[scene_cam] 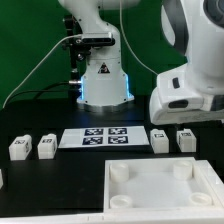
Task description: Assemble one leg
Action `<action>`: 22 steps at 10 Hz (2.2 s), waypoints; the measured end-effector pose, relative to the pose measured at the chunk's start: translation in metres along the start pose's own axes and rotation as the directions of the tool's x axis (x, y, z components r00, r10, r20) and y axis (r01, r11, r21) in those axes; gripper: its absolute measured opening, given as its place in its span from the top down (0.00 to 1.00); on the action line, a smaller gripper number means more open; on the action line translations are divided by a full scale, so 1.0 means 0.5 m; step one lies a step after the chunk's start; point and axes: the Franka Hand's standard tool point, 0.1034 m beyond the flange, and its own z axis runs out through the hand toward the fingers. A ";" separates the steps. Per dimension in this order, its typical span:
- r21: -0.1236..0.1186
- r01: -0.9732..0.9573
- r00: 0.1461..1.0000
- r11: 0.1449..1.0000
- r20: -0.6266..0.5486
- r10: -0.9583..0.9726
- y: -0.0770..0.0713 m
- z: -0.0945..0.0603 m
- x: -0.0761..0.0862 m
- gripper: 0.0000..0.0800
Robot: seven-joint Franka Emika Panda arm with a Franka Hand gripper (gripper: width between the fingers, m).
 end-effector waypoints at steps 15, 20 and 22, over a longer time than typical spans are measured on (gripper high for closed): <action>-0.029 -0.123 0.986 0.992 0.108 0.126 0.008 0.107 0.000 0.64; -0.029 -0.123 0.986 0.992 0.108 0.126 0.009 0.107 0.000 0.64; -0.029 -0.123 0.986 0.992 0.108 0.126 0.009 0.107 0.000 0.64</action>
Offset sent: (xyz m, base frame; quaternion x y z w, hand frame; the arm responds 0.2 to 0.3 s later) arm -0.0292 -0.0146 -0.0381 -0.0342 -0.0498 0.0000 0.9982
